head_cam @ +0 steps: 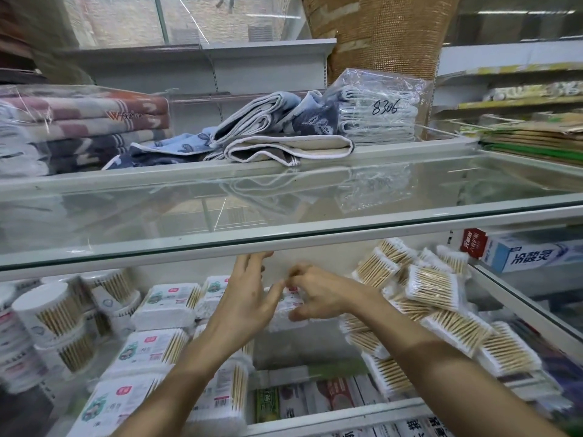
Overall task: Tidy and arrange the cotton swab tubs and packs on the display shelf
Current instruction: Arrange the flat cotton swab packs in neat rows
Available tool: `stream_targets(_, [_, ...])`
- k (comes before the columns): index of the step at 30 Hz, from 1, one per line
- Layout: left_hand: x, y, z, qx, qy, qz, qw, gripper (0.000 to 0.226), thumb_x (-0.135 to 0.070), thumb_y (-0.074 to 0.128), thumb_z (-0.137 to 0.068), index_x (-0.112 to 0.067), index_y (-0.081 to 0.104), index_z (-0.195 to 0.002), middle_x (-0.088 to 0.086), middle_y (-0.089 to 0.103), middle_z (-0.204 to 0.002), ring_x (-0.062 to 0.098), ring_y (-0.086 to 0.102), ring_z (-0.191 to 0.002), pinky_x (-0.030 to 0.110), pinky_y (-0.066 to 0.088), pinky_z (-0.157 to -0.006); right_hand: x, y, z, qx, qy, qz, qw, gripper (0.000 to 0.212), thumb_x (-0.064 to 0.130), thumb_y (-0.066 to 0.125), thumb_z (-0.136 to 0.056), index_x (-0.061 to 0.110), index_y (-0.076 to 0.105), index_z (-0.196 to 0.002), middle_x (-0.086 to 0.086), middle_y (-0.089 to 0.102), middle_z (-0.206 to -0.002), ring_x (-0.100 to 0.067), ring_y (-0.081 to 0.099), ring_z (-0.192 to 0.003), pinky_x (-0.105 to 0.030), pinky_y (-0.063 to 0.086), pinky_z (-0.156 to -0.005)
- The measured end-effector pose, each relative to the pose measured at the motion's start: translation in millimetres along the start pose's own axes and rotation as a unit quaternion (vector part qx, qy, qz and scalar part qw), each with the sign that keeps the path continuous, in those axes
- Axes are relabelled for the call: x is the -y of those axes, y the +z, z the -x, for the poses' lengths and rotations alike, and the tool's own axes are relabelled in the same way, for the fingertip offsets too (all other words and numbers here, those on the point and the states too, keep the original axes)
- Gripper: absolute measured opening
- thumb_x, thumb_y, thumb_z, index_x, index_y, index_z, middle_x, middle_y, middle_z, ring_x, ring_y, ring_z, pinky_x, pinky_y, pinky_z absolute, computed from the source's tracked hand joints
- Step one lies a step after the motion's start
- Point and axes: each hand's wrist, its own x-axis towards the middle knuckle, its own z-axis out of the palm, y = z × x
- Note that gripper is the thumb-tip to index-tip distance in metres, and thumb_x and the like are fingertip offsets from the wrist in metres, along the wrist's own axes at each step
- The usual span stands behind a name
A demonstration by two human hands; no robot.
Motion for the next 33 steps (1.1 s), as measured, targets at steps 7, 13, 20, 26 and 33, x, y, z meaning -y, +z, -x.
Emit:
stream_targets(7, [-2, -2, 3, -0.010, 0.046, 0.005, 0.999, 0.024, -0.025, 0.063, -0.095, -0.024, 0.055, -0.117, -0.011, 0.053, -0.112, 0.004, 0.057, -0.093, 0.007, 0.044, -0.075, -12, -23, 27, -0.077, 0.031, -0.018, 0.996, 0.067, 0.051, 0.060, -0.093, 0.021, 0.040, -0.149, -0.002, 0.040, -0.154, -0.022, 0.036, -0.141, -0.041, 0.032, -0.115])
stream_targets(13, [-35, 32, 3, 0.138, 0.165, -0.015, 0.977, 0.023, -0.036, 0.063, -0.094, -0.021, 0.061, -0.112, -0.008, 0.063, -0.103, 0.000, 0.050, -0.084, 0.009, 0.037, -0.074, -40, -43, 60, -0.256, 0.105, -0.103, 0.955, 0.034, 0.025, 0.056, -0.100, 0.014, 0.059, -0.132, -0.003, 0.066, -0.125, -0.015, 0.058, -0.108, -0.022, 0.038, -0.088])
stream_targets(20, [-60, 68, 1, 0.205, 0.197, -0.106, 0.953, 0.034, -0.036, 0.056, -0.097, -0.021, 0.054, -0.128, -0.002, 0.059, -0.123, 0.014, 0.054, -0.110, 0.035, 0.049, -0.092, -53, -34, 96, -0.314, 0.109, -0.168, 0.928, 0.029, 0.021, 0.061, -0.097, 0.019, 0.064, -0.126, 0.009, 0.065, -0.108, -0.002, 0.058, -0.094, -0.004, 0.039, -0.077])
stream_targets(26, [-47, 53, -9, 0.135, 0.120, 0.013, 0.984, 0.015, -0.022, 0.060, -0.096, -0.017, 0.069, -0.108, -0.005, 0.071, -0.099, 0.003, 0.061, -0.083, 0.020, 0.050, -0.076, -56, -35, 110, -0.355, 0.108, -0.264, 0.891, 0.023, 0.020, 0.064, -0.095, 0.022, 0.068, -0.118, 0.008, 0.067, -0.105, 0.000, 0.062, -0.093, -0.013, 0.051, -0.077])
stream_targets(33, [-27, 12, -6, 0.049, -0.217, 0.425, 0.877, 0.020, -0.010, 0.063, -0.094, -0.001, 0.067, -0.112, 0.011, 0.077, -0.098, 0.025, 0.074, -0.085, 0.028, 0.059, -0.073, -29, -26, 95, -0.255, 0.020, -0.256, 0.932, 0.068, 0.050, 0.076, -0.080, 0.047, 0.040, -0.137, 0.029, 0.042, -0.123, 0.004, 0.051, -0.108, -0.017, 0.050, -0.084])
